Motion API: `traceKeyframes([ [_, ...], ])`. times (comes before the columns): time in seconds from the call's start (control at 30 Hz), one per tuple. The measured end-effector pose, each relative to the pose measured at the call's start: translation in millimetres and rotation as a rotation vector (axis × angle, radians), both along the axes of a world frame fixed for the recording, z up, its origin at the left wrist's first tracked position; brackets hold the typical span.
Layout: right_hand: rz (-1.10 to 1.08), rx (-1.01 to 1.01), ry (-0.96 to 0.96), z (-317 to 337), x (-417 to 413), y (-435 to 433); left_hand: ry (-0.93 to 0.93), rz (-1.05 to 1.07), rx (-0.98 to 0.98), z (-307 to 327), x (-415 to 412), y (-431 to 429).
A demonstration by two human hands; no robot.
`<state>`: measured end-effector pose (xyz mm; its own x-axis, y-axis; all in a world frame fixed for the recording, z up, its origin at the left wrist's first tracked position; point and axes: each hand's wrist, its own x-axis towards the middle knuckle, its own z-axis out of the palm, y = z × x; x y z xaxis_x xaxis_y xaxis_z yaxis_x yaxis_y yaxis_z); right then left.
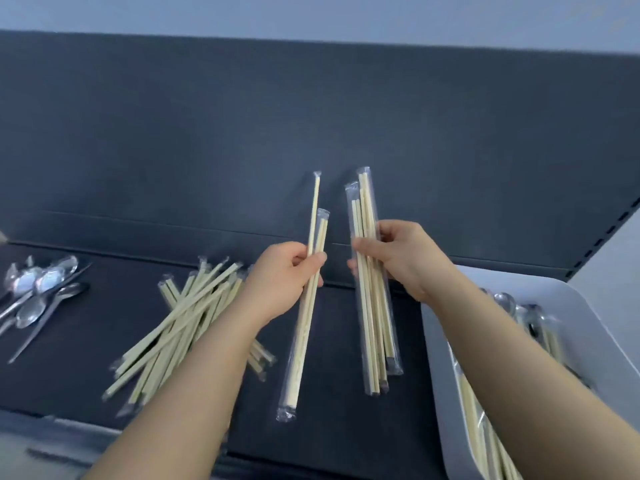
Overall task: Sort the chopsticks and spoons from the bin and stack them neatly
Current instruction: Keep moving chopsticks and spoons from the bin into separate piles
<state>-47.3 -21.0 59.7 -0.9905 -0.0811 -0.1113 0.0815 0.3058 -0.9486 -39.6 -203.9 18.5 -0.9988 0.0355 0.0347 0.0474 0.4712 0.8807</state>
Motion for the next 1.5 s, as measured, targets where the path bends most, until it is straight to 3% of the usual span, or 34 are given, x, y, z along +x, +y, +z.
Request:
traceKeyframes([
  [0.27, 0.041, 0.185, -0.138, -63, -14, -152, -0.055, 0.079, -0.307, -45, -5, -163],
  [0.57, -0.134, 0.28, -0.263, -117, -15, -238, -0.173, -0.007, -0.398, -92, -25, -251],
  [0.77, -0.227, 0.439, -0.21, -131, -3, -251, -0.184, -0.025, -0.379, -113, -32, -258],
  [0.87, -0.211, 0.622, -0.125, -129, 4, -252, -0.178, -0.034, -0.447, -115, -33, -257],
  [1.03, -0.163, 0.818, -0.016, -133, 13, -247, -0.156, -0.057, -0.62, -115, -26, -254],
  [1.23, -0.094, 0.928, 0.103, -127, 30, -230, 0.075, -0.101, -0.95, -87, -15, -233],
  [1.5, -0.295, 0.995, 0.145, -92, 75, -162, 0.338, -0.327, -0.782, -52, 2, -145],
])
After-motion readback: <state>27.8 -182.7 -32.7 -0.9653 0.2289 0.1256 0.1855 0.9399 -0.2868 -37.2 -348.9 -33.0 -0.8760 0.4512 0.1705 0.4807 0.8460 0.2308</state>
